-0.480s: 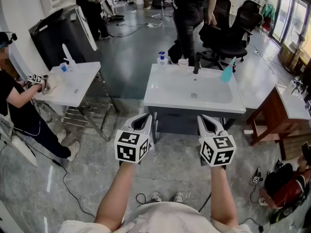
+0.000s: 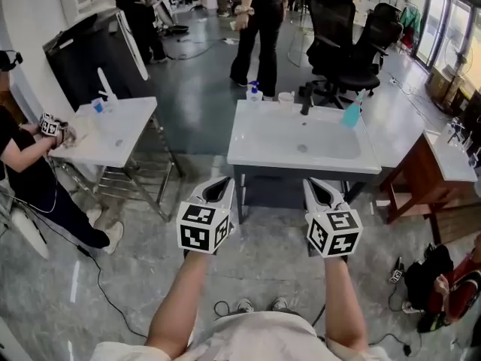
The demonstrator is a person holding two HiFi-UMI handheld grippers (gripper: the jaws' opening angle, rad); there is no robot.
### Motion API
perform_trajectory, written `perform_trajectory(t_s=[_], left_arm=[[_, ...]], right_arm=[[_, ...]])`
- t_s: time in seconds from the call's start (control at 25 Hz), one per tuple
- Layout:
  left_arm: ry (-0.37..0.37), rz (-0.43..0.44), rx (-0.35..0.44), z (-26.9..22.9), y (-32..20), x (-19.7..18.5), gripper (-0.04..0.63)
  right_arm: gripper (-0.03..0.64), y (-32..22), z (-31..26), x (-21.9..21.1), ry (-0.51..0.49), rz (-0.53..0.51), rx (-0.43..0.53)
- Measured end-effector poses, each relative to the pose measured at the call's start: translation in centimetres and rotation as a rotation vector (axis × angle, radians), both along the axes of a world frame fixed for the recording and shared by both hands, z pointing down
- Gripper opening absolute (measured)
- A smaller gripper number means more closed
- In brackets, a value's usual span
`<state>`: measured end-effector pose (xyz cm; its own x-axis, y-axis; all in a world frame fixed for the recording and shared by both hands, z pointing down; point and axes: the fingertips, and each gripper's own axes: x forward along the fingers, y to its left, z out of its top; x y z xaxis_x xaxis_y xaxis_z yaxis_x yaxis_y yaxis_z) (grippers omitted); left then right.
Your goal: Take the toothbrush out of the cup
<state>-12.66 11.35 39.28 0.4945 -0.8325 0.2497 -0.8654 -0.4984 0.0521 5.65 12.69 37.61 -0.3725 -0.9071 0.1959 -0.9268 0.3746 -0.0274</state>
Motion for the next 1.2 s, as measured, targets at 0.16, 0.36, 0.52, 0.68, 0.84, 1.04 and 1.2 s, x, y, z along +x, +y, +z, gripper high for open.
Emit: perform_trajectory(t_s=[0.16, 0.36, 0.52, 0.68, 0.84, 1.04, 1.2], left_arm=[[0.009, 0.017, -0.001, 0.2, -0.1, -0.4, 0.003], [0.019, 0.050, 0.002, 0.4, -0.7, -0.2, 0.003], [0.025, 0.065, 0.002, 0.6, -1.1, 0.1, 0.003], [0.027, 0.073, 0.002, 0.6, -1.7, 0.5, 0.003], [0.022, 0.077, -0.001, 0.9, -2.5, 0.7, 0.003], [0.017, 0.076, -0.006, 1.6, -4.5, 1.6, 0.003], [0.010, 0.080, -0.006, 1.7, -7.0, 2.9, 0.003]], right_arm=[[0.008, 0.1, -0.1, -0.8, 0.007, 0.011, -0.002], [0.040, -0.1, -0.2, -1.1, 0.014, 0.032, 0.004], [0.058, -0.4, -0.3, -1.0, 0.016, 0.043, 0.005], [0.067, -0.9, -0.3, -0.8, 0.017, 0.049, 0.008], [0.086, -2.0, -0.2, -0.8, 0.010, 0.048, 0.009], [0.103, -3.8, 0.6, -0.4, 0.010, 0.036, 0.004], [0.114, -6.2, 1.0, 0.7, 0.003, 0.037, 0.003]])
